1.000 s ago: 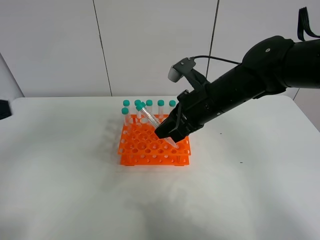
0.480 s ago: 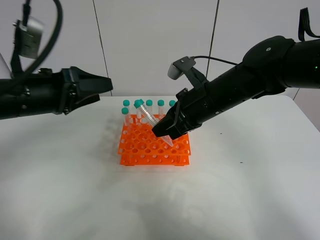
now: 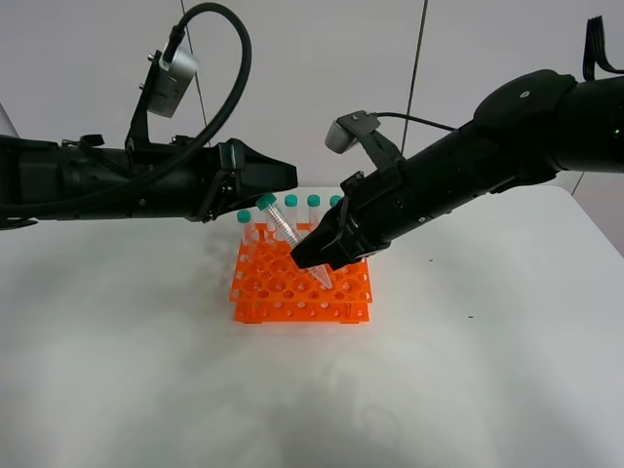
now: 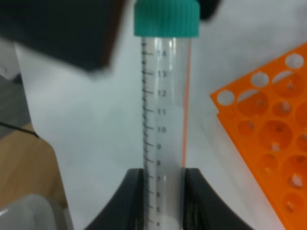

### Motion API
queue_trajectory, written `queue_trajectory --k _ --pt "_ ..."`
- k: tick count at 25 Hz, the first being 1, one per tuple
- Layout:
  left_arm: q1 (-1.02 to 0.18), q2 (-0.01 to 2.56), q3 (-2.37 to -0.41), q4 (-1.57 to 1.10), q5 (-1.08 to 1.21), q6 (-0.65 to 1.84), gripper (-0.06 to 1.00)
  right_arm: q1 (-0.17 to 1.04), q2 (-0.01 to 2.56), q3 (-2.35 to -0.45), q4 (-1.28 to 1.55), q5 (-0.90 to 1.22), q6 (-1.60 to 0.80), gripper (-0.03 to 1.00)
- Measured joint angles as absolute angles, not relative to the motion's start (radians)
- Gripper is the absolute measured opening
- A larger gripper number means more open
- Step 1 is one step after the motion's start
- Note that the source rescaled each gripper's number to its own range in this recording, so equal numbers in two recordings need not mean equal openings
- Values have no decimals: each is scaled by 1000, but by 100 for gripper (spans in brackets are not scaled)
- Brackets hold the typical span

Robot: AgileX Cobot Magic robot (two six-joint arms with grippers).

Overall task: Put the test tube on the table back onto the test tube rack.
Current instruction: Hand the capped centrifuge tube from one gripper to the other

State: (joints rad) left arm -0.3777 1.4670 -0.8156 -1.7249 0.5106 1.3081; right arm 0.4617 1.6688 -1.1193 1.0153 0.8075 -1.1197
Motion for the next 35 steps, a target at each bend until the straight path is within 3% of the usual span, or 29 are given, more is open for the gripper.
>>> queue_trajectory --k 11,17,22,24,26,27,33,35 --pt "-381 1488 -816 -1726 503 1309 91 462 1669 -1119 1033 784 -1130 3" --pt "-381 1488 -816 -1726 503 1309 62 462 1669 -1119 1030 780 -1103 3" --pt "-381 1488 -816 -1726 503 1309 49 462 1669 -1119 1027 780 -1101 3" --pt "-381 1488 -816 -1726 495 1309 33 462 1669 -1119 1027 781 -1100 3" --pt "-381 1489 -816 -1726 486 1301 4 462 1669 -1119 1027 781 -1100 3" --pt "-381 1489 -816 -1726 486 1295 0 462 1669 -1119 1027 781 -1100 3" --pt "-381 1489 -816 -1726 486 1290 0 462 1668 -1120 1018 775 -1100 3" --pt "-381 1489 -816 -1726 487 1290 0 462 1668 -1120 1016 769 -1099 15"
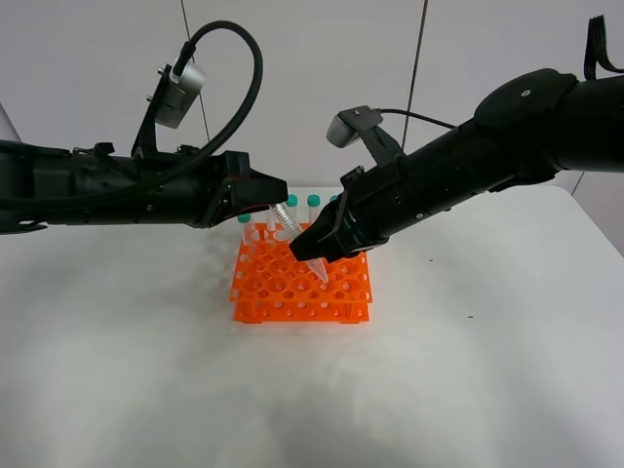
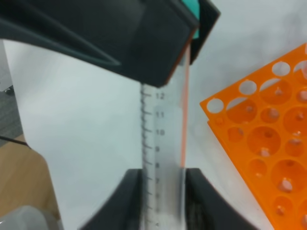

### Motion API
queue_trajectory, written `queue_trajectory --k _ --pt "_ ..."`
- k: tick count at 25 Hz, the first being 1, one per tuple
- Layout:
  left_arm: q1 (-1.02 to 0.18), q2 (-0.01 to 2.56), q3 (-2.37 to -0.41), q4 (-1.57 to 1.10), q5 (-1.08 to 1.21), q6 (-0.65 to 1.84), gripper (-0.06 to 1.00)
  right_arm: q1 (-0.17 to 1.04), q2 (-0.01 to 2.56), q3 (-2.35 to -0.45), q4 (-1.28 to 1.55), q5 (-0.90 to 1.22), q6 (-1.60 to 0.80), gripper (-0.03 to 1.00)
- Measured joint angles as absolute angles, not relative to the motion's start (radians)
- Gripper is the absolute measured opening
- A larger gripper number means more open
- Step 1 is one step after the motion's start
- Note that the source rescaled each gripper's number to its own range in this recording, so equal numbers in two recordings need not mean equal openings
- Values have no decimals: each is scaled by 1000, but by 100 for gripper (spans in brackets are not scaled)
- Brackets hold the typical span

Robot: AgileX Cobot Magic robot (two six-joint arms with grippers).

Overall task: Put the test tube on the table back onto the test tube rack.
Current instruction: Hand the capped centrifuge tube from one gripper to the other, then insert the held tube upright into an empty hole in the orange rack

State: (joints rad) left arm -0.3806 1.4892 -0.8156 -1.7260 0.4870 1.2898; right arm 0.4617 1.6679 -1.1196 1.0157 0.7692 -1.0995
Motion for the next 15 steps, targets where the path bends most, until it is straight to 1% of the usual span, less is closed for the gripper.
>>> queue_trajectory --k 1,3,4,5,6,8,11,15 --pt "-381 1489 -816 -1726 489 1290 0 462 1668 -1120 1009 763 -1099 32" --pt "-381 1489 -816 -1725 496 1290 0 462 1666 -1120 1000 756 -1099 72" --pt "-381 1489 -816 -1725 496 1290 0 462 1662 -1120 989 756 -1096 82" --pt "-381 1489 -816 -1725 496 1290 0 462 1654 -1120 971 756 -1085 90" --pt "-381 1489 -816 -1725 496 1290 0 462 1641 -1121 950 759 -1067 94" --pt "-381 1489 -816 -1725 496 1290 0 462 1602 -1137 873 782 -998 98" --pt "-381 1489 -816 -1725 496 1290 0 462 1544 -1191 710 844 -845 100" --pt "-381 1489 -816 -1725 496 1290 0 459 1521 -1287 427 915 -564 100"
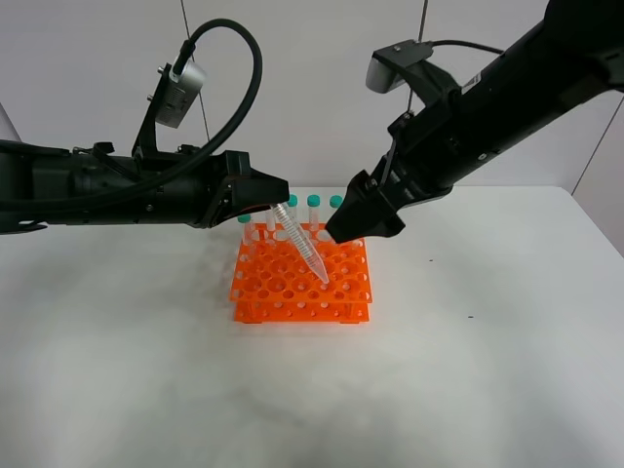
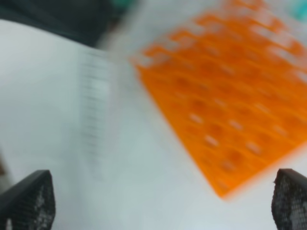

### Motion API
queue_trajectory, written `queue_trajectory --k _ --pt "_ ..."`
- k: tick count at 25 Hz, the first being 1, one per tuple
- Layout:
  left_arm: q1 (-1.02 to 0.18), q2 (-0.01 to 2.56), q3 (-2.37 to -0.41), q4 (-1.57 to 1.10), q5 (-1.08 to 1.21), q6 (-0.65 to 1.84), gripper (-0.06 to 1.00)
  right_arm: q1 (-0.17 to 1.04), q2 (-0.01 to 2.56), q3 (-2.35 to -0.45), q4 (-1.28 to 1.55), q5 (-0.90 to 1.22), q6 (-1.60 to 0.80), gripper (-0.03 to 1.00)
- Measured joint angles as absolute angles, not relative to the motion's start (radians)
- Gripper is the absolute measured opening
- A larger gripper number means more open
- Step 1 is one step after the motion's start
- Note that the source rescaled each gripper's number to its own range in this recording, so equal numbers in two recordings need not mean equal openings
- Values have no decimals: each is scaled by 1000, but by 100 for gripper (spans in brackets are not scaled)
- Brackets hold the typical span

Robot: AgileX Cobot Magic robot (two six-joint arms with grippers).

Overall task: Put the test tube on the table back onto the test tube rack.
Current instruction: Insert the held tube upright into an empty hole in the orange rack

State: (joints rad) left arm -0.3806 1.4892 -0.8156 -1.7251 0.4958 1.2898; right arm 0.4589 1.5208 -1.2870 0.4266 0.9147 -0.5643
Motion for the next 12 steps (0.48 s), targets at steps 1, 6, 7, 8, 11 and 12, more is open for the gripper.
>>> queue_trajectory --k 1,6,7,8,11,12 --pt "-381 1489 -816 -1725 496 1290 0 454 1521 -1300 353 915 -489 100" --pt "-381 1489 -816 -1725 496 1290 0 345 1540 -1311 107 925 -253 100" --pt "-381 1489 -816 -1725 496 1290 0 312 1551 -1311 84 933 -224 100" --pt "-381 1489 -816 -1725 496 1290 0 268 1561 -1311 71 939 -199 100" --pt "-381 1489 -816 -1725 496 1290 0 138 1590 -1311 68 946 -157 100" --pt "-381 1489 -816 -1725 496 1290 0 97 1595 -1311 70 955 -149 100"
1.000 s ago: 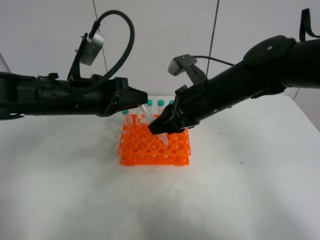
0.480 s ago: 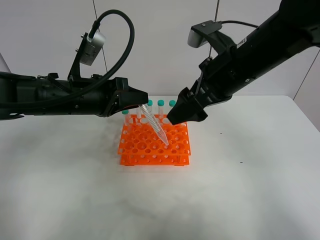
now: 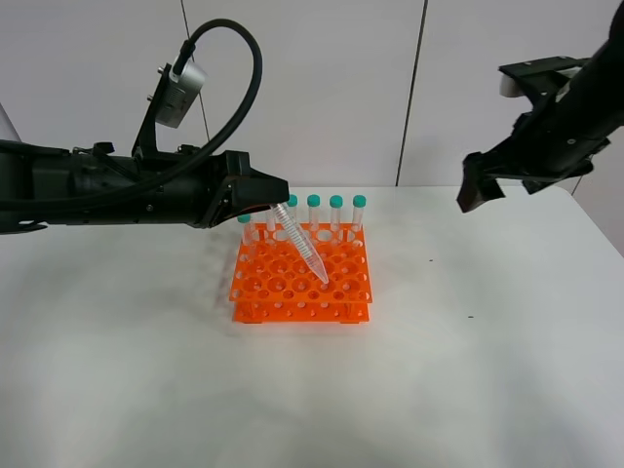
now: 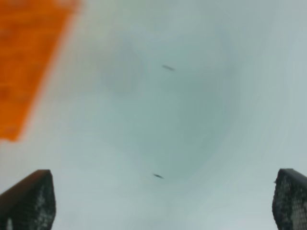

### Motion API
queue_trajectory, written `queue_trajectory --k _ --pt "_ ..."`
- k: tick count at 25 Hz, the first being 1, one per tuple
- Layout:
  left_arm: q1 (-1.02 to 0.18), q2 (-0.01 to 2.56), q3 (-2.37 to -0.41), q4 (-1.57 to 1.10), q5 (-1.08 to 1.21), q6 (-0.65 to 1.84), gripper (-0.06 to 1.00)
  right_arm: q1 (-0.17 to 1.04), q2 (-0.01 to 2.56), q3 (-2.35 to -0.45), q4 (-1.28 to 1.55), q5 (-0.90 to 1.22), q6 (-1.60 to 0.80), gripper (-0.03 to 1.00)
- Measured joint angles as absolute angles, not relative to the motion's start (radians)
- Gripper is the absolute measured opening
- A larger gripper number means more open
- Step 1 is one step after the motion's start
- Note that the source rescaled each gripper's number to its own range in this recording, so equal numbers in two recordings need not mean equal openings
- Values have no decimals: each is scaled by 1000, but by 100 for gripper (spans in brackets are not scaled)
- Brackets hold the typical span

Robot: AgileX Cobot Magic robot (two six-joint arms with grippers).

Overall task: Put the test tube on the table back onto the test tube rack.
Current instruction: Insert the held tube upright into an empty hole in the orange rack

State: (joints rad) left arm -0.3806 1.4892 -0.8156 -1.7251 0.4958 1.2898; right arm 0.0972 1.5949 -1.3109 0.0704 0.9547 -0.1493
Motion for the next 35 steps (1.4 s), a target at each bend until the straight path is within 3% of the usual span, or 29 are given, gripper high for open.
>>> queue_trajectory --k 5,16,25,30,35 --pt "-381 1489 -816 -1725 496 1290 0 -4 1597 -1311 72 1000 -106 100" --pt "-381 1489 -816 -1726 496 1290 0 54 1597 -1311 66 1030 -97 100" --pt "-381 1489 -816 -1726 496 1290 0 54 1597 -1304 47 1200 -86 100" --pt "-381 1489 -816 -1726 496 1290 0 54 1507 -1170 47 1204 -86 100" --pt "-381 1489 -816 -1726 496 1290 0 54 1247 -924 55 1211 -86 100"
